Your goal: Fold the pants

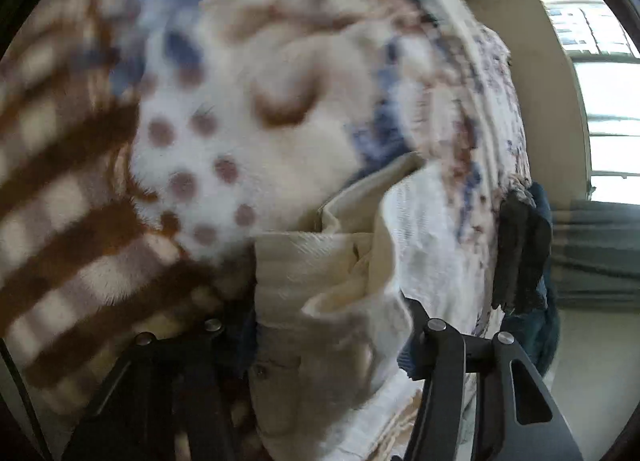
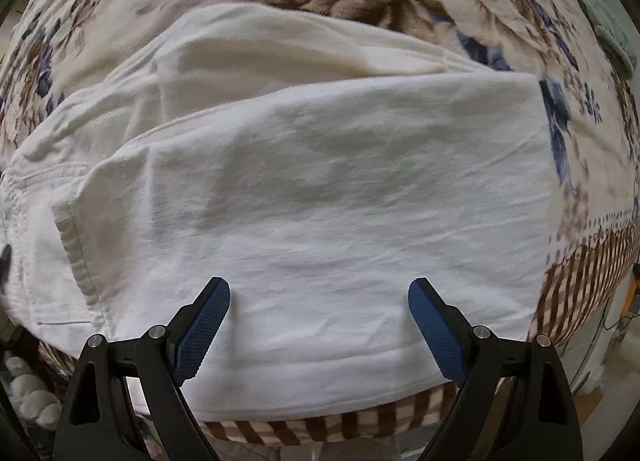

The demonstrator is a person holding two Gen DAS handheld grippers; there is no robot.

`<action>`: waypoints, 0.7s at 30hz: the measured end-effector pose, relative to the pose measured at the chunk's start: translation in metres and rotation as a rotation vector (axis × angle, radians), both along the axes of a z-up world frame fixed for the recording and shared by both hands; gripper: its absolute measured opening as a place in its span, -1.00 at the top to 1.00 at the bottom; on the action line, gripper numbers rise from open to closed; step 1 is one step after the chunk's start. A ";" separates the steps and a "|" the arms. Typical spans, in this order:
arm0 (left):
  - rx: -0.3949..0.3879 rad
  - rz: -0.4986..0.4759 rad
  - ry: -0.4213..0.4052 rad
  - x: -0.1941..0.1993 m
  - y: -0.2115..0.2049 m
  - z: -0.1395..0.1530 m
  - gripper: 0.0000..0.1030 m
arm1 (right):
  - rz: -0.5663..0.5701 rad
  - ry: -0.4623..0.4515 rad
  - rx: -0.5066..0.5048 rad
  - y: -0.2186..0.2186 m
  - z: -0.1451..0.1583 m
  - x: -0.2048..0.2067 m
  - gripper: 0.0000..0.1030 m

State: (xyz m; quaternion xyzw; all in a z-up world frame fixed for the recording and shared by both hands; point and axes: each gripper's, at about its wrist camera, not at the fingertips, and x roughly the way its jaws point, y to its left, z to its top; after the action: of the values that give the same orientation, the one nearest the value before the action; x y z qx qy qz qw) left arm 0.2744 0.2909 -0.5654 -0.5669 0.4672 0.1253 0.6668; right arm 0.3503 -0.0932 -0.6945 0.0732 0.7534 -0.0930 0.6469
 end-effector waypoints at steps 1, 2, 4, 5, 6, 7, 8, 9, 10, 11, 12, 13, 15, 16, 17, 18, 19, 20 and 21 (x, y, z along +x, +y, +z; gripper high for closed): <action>-0.020 0.014 -0.008 0.000 0.004 -0.007 -0.05 | -0.008 0.006 0.002 0.000 -0.001 -0.001 -0.81; -0.023 0.013 -0.013 0.002 0.005 -0.009 -0.05 | -0.015 0.012 0.002 -0.001 -0.003 -0.003 -0.81; -0.001 -0.009 -0.020 0.006 0.003 -0.004 -0.03 | -0.026 0.024 0.002 -0.003 -0.006 -0.004 -0.81; 0.013 -0.022 -0.033 0.008 0.001 0.001 0.03 | -0.036 0.024 0.007 -0.005 -0.007 -0.006 -0.81; 0.021 -0.033 -0.043 0.010 0.000 0.004 0.24 | -0.044 0.022 0.010 -0.007 -0.007 -0.007 -0.81; 0.024 -0.050 -0.059 0.011 0.000 0.008 0.36 | -0.050 0.019 0.013 -0.007 -0.008 -0.008 -0.81; 0.043 -0.076 -0.076 0.011 -0.002 0.015 0.38 | -0.054 0.018 0.013 -0.007 -0.009 -0.010 -0.81; 0.072 -0.108 -0.095 0.013 -0.005 0.026 0.42 | -0.061 0.014 0.012 -0.009 -0.007 -0.012 -0.81; 0.086 -0.133 -0.118 0.014 -0.008 0.036 0.44 | -0.065 0.011 0.012 -0.014 -0.005 -0.015 -0.81; 0.109 -0.157 -0.136 0.016 -0.012 0.047 0.44 | -0.070 0.007 0.011 -0.026 -0.002 -0.029 -0.81; 0.138 -0.198 -0.167 0.019 -0.019 0.064 0.44 | -0.078 0.003 0.010 -0.030 0.000 -0.031 -0.81; 0.146 -0.225 -0.193 0.022 -0.025 0.074 0.45 | -0.086 -0.002 0.013 -0.041 0.003 -0.036 -0.81; 0.195 -0.311 -0.251 0.024 -0.045 0.108 0.46 | -0.110 -0.015 0.024 -0.051 0.009 -0.043 -0.81; 0.214 -0.361 -0.284 0.026 -0.060 0.125 0.46 | -0.122 -0.024 0.033 -0.061 0.011 -0.042 -0.81; 0.226 -0.409 -0.316 0.025 -0.077 0.143 0.46 | -0.136 -0.033 0.044 -0.072 0.013 -0.040 -0.81; 0.231 -0.449 -0.334 0.027 -0.093 0.153 0.46 | -0.152 -0.044 0.056 -0.080 0.015 -0.044 -0.81; 0.229 -0.499 -0.358 0.027 -0.113 0.165 0.47 | -0.168 -0.053 0.066 -0.090 0.019 -0.049 -0.81; 0.225 -0.546 -0.375 0.025 -0.136 0.175 0.47 | -0.179 -0.059 0.072 -0.101 0.022 -0.055 -0.81; 0.226 -0.601 -0.384 0.023 -0.164 0.182 0.47 | -0.192 -0.064 0.076 -0.113 0.026 -0.061 -0.81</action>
State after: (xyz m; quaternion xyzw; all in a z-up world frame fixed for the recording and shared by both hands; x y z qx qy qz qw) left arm 0.2972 0.1268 -0.3839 -0.3407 0.4624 -0.1338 0.8076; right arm 0.2891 -0.2063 -0.6687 0.1726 0.7248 -0.1233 0.6555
